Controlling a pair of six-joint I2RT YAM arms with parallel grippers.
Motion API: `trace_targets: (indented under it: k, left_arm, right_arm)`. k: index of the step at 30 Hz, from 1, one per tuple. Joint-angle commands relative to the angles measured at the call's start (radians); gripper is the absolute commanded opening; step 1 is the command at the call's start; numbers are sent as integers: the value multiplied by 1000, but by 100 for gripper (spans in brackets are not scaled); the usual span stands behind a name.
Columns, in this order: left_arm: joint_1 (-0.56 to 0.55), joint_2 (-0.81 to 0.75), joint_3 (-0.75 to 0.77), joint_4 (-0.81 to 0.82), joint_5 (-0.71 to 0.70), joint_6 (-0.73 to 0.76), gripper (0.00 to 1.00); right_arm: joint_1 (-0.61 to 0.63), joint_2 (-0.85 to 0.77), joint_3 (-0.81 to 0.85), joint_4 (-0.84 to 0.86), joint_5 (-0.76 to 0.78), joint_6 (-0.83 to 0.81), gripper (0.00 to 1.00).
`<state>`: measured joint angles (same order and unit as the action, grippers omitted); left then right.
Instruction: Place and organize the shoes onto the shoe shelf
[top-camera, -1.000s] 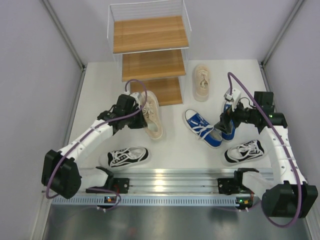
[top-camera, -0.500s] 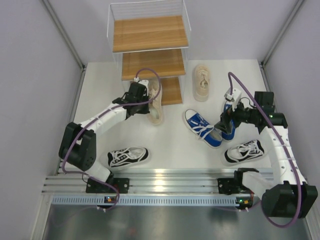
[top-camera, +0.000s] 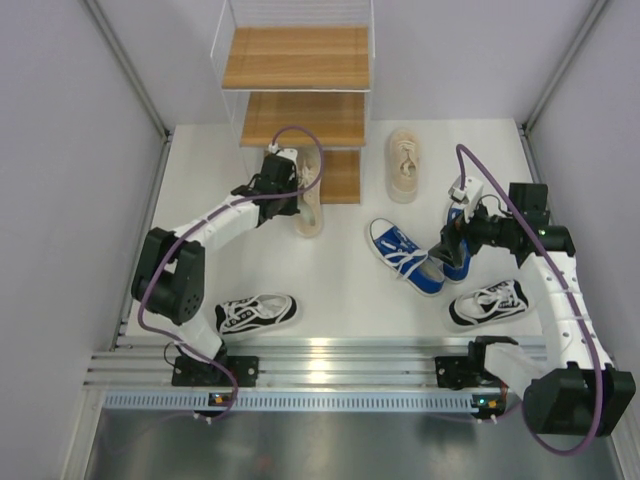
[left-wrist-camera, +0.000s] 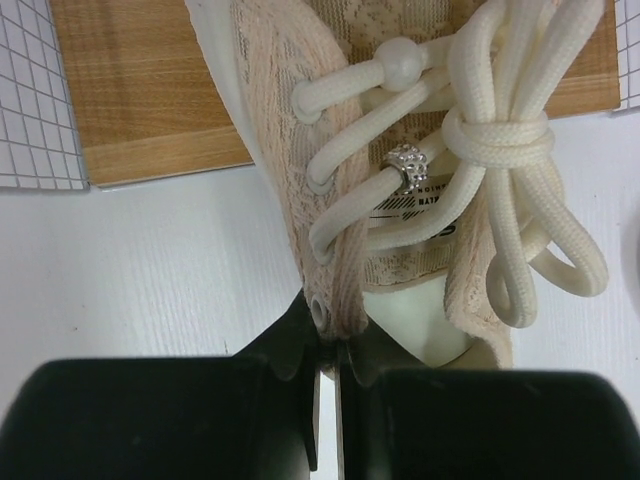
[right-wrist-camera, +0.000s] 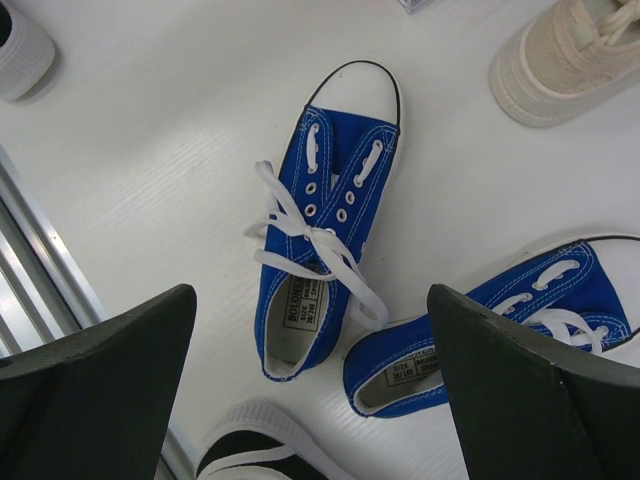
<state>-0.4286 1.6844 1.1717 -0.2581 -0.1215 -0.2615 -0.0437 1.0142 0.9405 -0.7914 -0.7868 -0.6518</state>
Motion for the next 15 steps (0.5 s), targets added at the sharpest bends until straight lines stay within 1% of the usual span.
trace_targets:
  k: [1,6,8,9,12,13,15]
  left_arm:
    - [8,7,82,155,-3,13,0]
    - [11,21,86,155,-18,13,0]
    - [13,24,94,155,-27,10,2]
    - [13,26,95,157,-39,8,8]
    - [13,26,97,155,-53,-1,20]
    - [13,20,95,157,-52,-5,27]
    - [13,3,89,155,-44,-5,32]
  right_arm:
    - [-8,-23,9,41,-22,-16,99]
    - [-12,-26,6,40,-22,-14,99]
    - [-10,-31,6,37,-22,-16,99]
    - [-10,-31,4,35,-22,-16,99]
    - [-10,-34,6,32,-20,-19,99]
    - [-10,-34,6,34,-19,-20,99]
    - [-12,-35,7,31,-19,-22,100]
